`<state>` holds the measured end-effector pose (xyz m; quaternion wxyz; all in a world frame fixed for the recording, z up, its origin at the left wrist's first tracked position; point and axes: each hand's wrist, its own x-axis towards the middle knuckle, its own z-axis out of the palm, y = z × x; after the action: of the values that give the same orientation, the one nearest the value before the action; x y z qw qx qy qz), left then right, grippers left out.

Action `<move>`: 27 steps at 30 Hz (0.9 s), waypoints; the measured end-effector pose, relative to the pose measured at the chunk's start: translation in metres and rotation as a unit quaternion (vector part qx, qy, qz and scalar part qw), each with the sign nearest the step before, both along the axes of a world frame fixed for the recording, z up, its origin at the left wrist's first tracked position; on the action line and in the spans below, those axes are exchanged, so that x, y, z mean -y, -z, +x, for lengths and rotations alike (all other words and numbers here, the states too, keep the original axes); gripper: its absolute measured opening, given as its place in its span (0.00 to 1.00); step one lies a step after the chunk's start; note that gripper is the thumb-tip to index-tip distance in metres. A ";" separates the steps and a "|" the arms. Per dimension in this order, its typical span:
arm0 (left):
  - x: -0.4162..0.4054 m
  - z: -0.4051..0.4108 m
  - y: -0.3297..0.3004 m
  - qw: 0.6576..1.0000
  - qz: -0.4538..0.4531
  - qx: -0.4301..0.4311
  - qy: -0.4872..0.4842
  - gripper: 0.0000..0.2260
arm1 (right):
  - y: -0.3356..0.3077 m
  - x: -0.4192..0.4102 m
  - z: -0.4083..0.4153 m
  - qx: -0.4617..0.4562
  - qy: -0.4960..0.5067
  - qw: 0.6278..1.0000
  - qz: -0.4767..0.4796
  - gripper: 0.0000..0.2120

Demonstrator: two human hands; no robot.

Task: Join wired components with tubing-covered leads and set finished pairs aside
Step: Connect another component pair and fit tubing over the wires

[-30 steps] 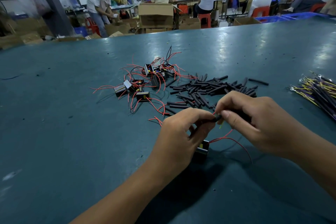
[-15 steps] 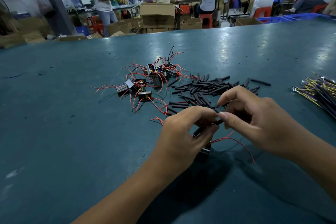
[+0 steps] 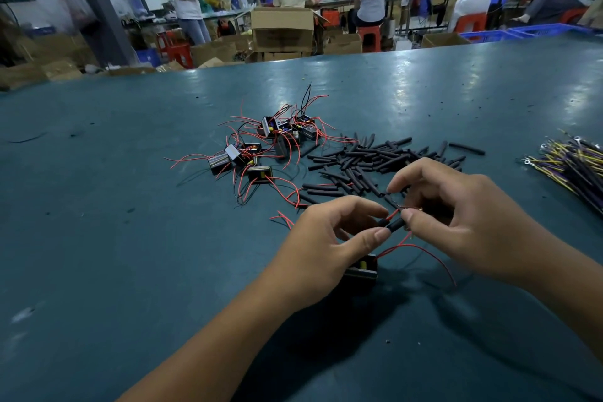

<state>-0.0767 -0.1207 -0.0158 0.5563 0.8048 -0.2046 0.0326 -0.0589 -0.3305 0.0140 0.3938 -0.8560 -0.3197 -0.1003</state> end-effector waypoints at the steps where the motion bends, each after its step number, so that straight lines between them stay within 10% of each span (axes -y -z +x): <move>1: 0.001 0.000 0.000 1.000 -0.007 -0.001 0.005 0.07 | 0.000 0.000 0.000 0.001 -0.001 1.000 0.003 0.09; 27: -0.009 0.005 0.003 0.999 -0.030 -0.020 0.037 0.07 | -0.009 0.000 -0.002 0.159 -0.012 0.987 -0.035 0.03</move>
<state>-0.0715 -0.1116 -0.0184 0.5853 0.7798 -0.2221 0.0020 -0.0604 -0.3303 0.0226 0.3089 -0.8384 -0.3920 -0.2191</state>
